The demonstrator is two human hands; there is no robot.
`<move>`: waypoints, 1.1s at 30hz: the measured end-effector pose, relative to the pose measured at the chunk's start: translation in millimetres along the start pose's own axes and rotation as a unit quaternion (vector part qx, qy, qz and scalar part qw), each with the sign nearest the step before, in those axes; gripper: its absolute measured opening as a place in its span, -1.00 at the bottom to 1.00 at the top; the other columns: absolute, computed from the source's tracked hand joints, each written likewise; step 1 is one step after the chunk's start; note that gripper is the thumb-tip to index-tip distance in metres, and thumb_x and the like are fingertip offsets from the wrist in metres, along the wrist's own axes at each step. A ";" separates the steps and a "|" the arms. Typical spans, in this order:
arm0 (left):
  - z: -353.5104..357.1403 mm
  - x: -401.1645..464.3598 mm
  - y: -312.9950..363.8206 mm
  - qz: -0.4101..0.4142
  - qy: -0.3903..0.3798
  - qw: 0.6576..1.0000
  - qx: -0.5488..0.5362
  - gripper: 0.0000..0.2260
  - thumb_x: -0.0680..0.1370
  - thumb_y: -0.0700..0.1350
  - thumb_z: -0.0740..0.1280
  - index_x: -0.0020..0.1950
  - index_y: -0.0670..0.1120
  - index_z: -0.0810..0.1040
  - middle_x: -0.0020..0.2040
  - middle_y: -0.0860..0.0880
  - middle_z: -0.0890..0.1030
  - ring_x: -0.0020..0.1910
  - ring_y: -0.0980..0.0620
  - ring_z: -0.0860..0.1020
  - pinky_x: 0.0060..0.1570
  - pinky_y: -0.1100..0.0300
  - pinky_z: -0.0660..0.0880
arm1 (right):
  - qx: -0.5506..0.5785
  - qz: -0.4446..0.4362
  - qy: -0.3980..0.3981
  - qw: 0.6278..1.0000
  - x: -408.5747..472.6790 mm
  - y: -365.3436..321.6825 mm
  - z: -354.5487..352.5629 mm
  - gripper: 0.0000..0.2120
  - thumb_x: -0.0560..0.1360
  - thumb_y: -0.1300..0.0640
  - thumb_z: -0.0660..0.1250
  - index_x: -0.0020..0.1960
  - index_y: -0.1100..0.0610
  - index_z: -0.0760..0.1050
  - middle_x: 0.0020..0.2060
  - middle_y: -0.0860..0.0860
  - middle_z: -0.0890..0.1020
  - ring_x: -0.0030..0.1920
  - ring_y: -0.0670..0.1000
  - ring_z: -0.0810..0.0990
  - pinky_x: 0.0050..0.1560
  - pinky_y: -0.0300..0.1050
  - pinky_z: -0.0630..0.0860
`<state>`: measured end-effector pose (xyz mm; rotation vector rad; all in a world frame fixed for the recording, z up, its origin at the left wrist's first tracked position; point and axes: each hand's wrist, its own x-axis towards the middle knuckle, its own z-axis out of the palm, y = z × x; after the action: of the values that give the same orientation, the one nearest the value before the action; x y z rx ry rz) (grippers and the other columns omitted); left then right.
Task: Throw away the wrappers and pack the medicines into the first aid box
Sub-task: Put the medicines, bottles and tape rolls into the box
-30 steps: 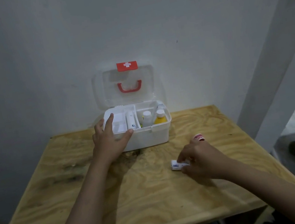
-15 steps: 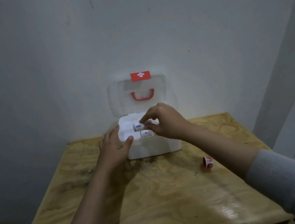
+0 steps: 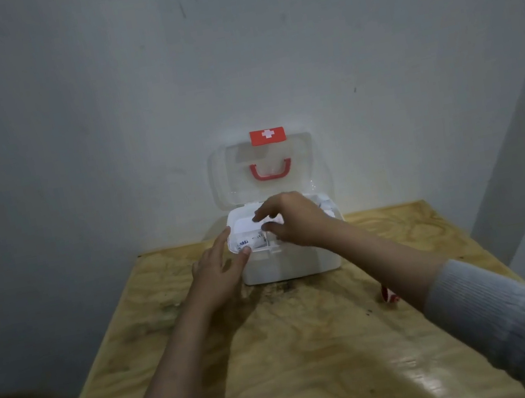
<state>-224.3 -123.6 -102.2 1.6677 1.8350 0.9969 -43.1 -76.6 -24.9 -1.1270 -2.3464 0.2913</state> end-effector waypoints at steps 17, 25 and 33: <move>4.7 14.5 4.4 0.094 0.065 0.993 -0.027 -0.52 0.50 -0.09 0.35 0.40 -0.10 0.36 0.50 -0.03 0.27 0.47 -0.01 0.22 0.44 0.05 0.16 | -0.043 0.152 -0.052 0.986 -164.1 115.6 -66.8 -0.78 0.38 0.07 0.46 0.02 -0.02 0.62 0.04 -0.06 0.62 0.05 -0.06 0.56 0.10 -0.10 0.48; 14.0 13.9 -0.3 0.125 0.061 0.990 -0.033 -0.54 0.56 -0.20 0.25 0.46 -0.14 0.26 0.51 -0.06 0.22 0.48 0.03 0.17 0.39 0.22 0.07 | -0.037 0.193 -0.069 0.978 -162.4 130.7 -42.2 -0.67 0.43 0.23 0.38 0.17 0.01 0.56 0.05 -0.06 0.60 -0.02 -0.09 0.56 0.07 -0.16 0.52; 16.7 14.3 -2.4 0.132 0.065 0.989 -0.028 -0.55 0.57 -0.19 0.23 0.47 -0.14 0.25 0.51 -0.07 0.23 0.48 0.00 0.18 0.39 0.22 0.06 | -0.069 0.159 -0.057 0.983 -169.0 128.0 -45.5 -0.68 0.40 0.17 0.43 0.15 0.05 0.58 -0.14 -0.07 0.52 -0.21 -0.12 0.50 -0.14 -0.16 0.49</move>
<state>-215.5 -106.3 -112.6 1.8844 1.6772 1.2822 154.3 -128.1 -98.2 -1.5945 -2.3075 0.3166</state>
